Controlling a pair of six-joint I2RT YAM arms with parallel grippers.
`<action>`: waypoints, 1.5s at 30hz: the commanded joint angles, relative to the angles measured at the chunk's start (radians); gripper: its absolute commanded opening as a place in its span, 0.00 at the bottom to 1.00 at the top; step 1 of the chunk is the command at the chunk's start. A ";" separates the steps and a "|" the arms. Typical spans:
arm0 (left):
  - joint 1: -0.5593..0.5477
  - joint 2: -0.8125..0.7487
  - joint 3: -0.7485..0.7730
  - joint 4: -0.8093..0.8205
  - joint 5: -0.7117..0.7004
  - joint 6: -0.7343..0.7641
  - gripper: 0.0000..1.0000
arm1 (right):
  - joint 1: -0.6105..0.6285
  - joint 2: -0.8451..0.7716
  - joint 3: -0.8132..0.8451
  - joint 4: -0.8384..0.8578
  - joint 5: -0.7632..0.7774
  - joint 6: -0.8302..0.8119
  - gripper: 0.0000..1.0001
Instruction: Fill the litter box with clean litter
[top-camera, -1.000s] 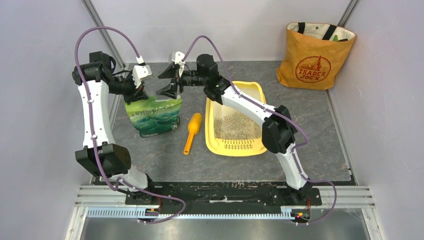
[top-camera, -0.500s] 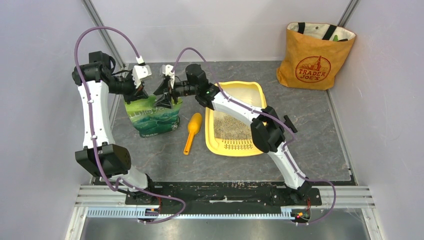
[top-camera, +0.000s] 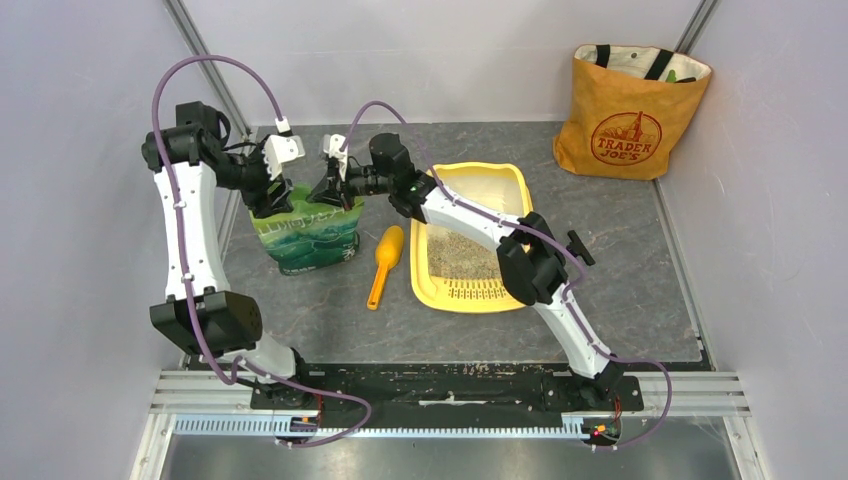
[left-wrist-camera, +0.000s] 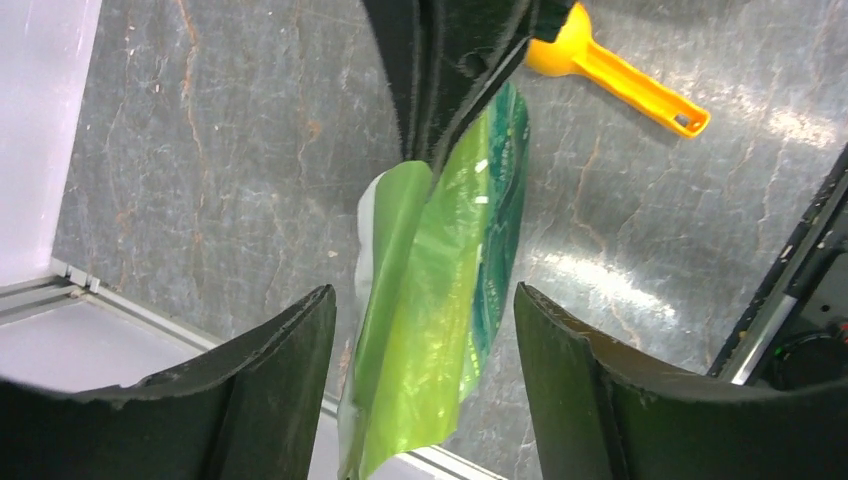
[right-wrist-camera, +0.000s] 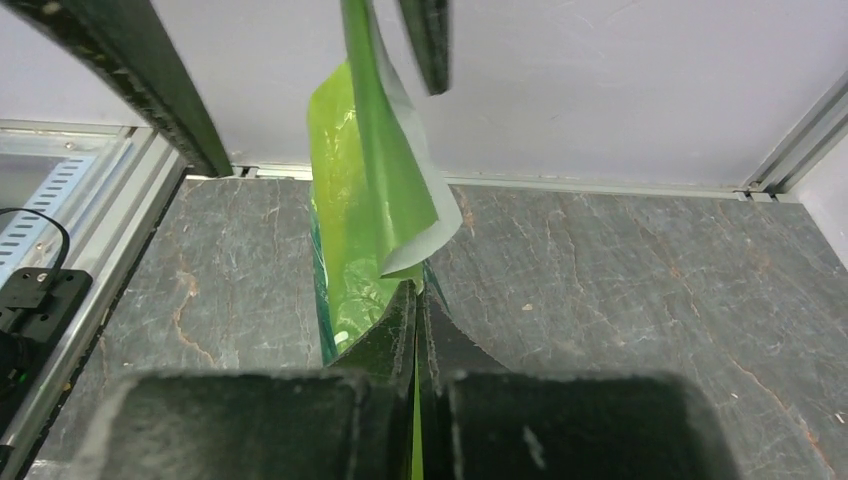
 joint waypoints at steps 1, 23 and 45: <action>0.001 0.051 0.070 0.012 -0.059 0.000 0.74 | 0.026 -0.087 -0.016 0.056 0.001 -0.042 0.00; -0.024 -0.054 -0.098 0.119 -0.001 0.182 0.02 | -0.051 -0.164 -0.003 -0.317 -0.012 -0.107 0.97; 0.028 -0.374 -0.476 0.225 0.105 0.465 0.02 | -0.043 -0.203 -0.004 -0.400 -0.037 -0.020 0.85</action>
